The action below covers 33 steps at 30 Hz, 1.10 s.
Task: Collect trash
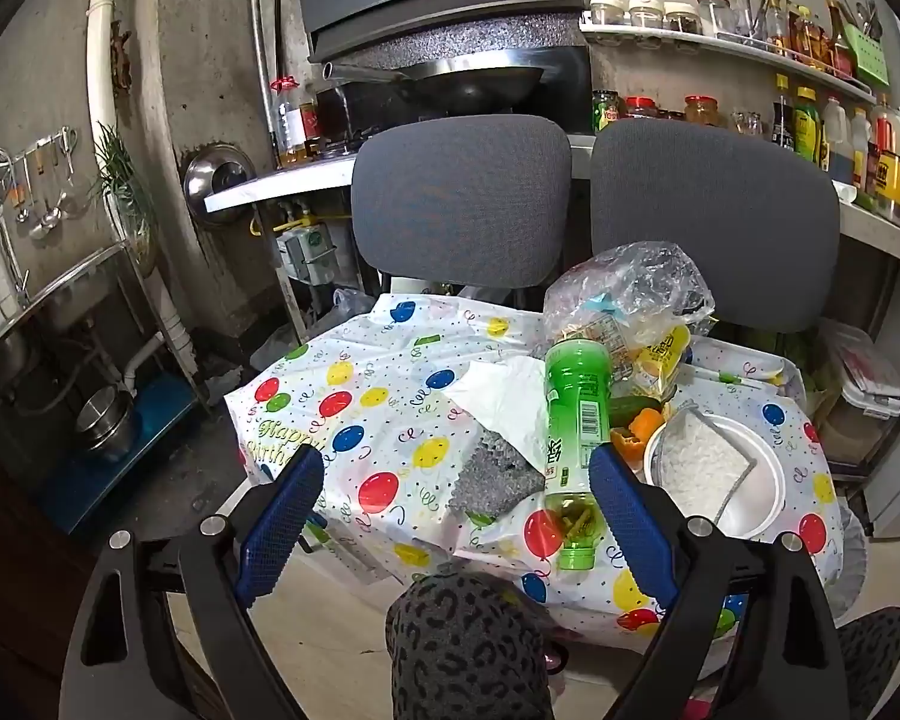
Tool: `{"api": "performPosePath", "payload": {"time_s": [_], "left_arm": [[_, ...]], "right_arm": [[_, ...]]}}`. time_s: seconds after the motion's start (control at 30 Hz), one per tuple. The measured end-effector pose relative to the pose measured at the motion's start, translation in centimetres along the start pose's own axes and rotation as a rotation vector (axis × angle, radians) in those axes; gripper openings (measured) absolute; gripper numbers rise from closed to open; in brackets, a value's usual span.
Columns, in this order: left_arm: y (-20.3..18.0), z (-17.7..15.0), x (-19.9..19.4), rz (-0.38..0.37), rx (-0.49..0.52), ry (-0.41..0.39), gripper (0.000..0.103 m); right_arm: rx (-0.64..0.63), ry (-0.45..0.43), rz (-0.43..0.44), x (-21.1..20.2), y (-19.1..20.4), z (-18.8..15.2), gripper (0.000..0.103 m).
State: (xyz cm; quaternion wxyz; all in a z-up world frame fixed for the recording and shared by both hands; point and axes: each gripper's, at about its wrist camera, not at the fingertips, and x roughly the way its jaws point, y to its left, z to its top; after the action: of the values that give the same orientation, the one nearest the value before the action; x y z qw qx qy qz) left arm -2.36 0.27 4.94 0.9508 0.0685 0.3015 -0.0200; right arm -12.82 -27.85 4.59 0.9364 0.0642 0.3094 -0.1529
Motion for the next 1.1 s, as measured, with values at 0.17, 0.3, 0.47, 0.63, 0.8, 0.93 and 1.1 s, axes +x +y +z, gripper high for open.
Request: {"api": "performPosePath", "payload": {"time_s": [0.17,0.3,0.47,0.63,0.8,0.93,1.1], "left_arm": [[0.19,0.2,-0.01,0.004,-0.003,0.006,0.089],[0.61,-0.39,0.01,0.007,-0.004,0.008,0.089],[0.63,-0.55,0.12,0.008,-0.003,0.009,0.089],[0.58,-0.49,0.14,0.007,-0.004,0.011,0.089],[0.49,-0.47,0.14,0.007,-0.004,0.011,0.089],[0.51,-0.44,0.13,0.007,-0.003,0.01,0.089],[0.5,-0.41,0.15,0.008,-0.003,0.011,0.089]], "right_arm": [[-0.005,0.004,0.007,0.41,0.34,-0.28,0.097],[0.002,0.023,0.014,0.35,0.34,0.0,0.097],[-0.008,0.003,0.002,0.44,0.6,0.2,0.097],[-0.008,0.002,-0.002,0.46,0.25,-0.15,0.097],[0.001,0.004,0.003,0.47,0.23,-0.2,0.097],[0.01,0.003,0.009,0.43,0.14,-0.1,0.097],[0.018,0.003,0.015,0.41,0.14,-0.07,0.097]]}}
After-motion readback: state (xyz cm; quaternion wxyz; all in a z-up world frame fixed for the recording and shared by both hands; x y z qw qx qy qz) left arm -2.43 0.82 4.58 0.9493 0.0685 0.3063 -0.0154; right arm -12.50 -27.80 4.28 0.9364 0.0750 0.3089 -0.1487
